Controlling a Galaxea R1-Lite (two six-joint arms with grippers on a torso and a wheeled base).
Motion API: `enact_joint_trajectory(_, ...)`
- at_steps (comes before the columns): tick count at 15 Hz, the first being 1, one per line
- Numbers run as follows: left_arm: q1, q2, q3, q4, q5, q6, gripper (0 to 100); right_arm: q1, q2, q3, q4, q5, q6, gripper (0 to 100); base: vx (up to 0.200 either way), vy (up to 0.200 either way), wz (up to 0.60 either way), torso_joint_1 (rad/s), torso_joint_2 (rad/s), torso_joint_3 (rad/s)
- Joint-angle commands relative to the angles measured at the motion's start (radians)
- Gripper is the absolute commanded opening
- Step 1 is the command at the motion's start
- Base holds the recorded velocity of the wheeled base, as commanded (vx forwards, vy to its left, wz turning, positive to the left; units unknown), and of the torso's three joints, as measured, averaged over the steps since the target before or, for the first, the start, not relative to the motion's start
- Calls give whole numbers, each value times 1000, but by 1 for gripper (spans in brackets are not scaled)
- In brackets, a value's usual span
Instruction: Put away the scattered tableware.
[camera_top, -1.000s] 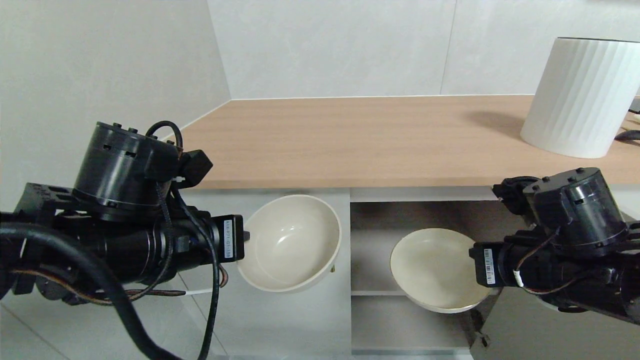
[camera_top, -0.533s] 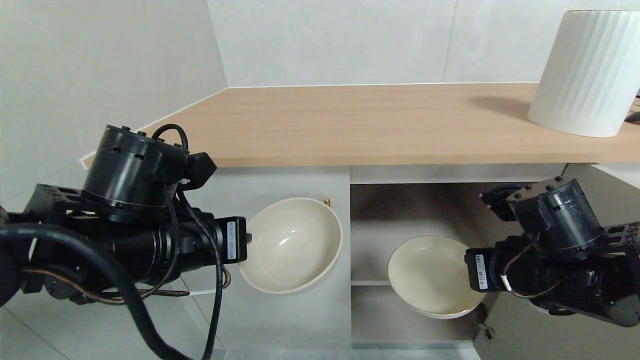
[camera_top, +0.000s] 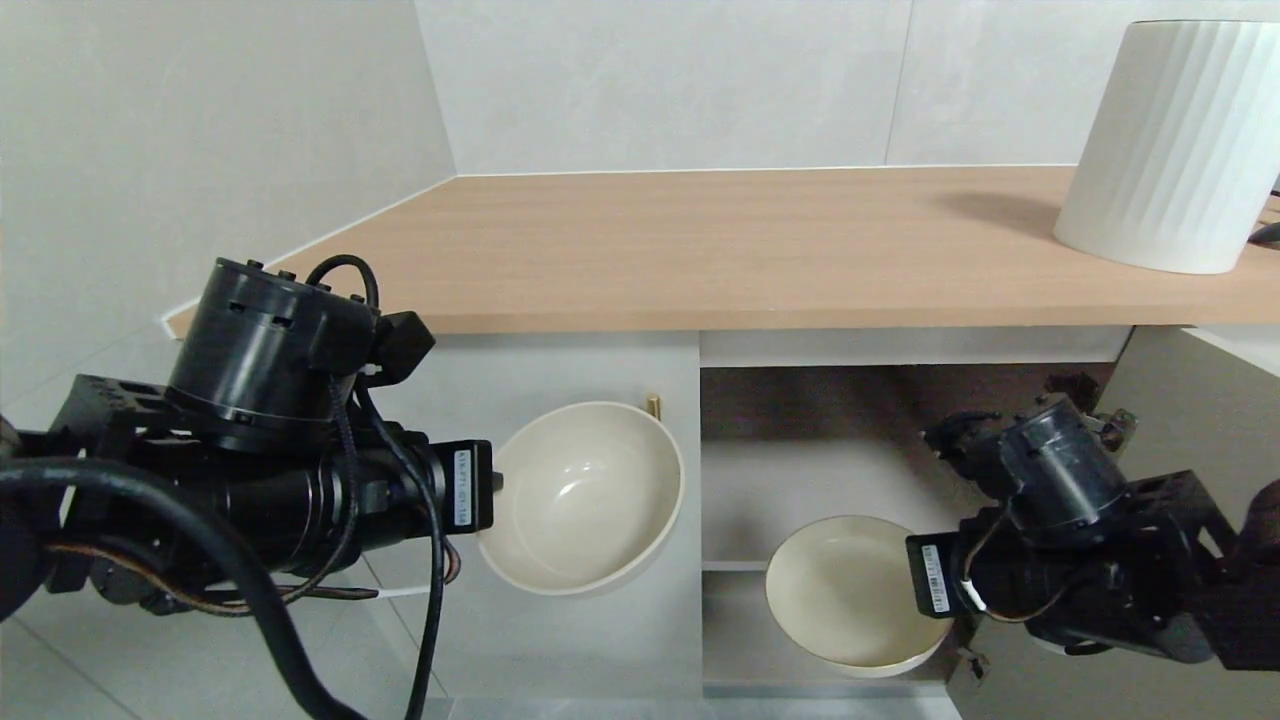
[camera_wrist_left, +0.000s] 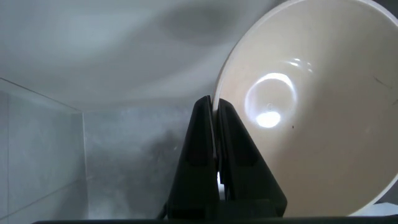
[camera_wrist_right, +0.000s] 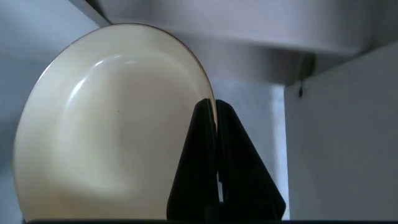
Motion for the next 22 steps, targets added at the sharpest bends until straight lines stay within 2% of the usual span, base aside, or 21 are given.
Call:
enact_joint_trajectory(1, 0, 1, 5, 0, 0, 2, 0, -12, 167, 21, -78, 4, 13, 0, 0, 0, 0, 0, 0, 0)
enact_joint_trajectory(4, -2, 0, 5, 0, 0, 2, 0, -75, 322, 45, -309, -8, 6, 0, 0, 0, 0, 0, 0, 0)
enact_joint_trajectory(7, -11, -13, 5, 0, 1, 2, 0, -139, 443, -25, -406, -6, -34, 0, 0, 0, 0, 0, 0, 0)
enact_joint_trajectory(11, -62, -80, 15, 1, 1, 7, 0, -218, 574, -209, -406, -19, -71, 0, 0, 0, 0, 0, 0, 0)
enact_joint_trajectory(15, -75, -79, 35, 1, 1, 50, 0, -238, 690, -347, -404, -81, -131, 0, 0, 0, 0, 0, 0, 0)
enact_joint_trajectory(17, -95, -82, 37, 1, 1, 50, 0, -244, 739, -398, -407, -140, -134, 0, 0, 0, 0, 0, 0, 0)
enact_joint_trajectory(20, -118, -73, 48, 1, 1, 51, 0, -274, 773, -453, -407, -144, -132, 0, 0, 0, 0, 0, 0, 0)
enact_joint_trajectory(22, -144, -45, 57, 1, 0, 85, 0, -297, 819, -501, -407, -173, -126, 0, 0, 0, 0, 0, 0, 0)
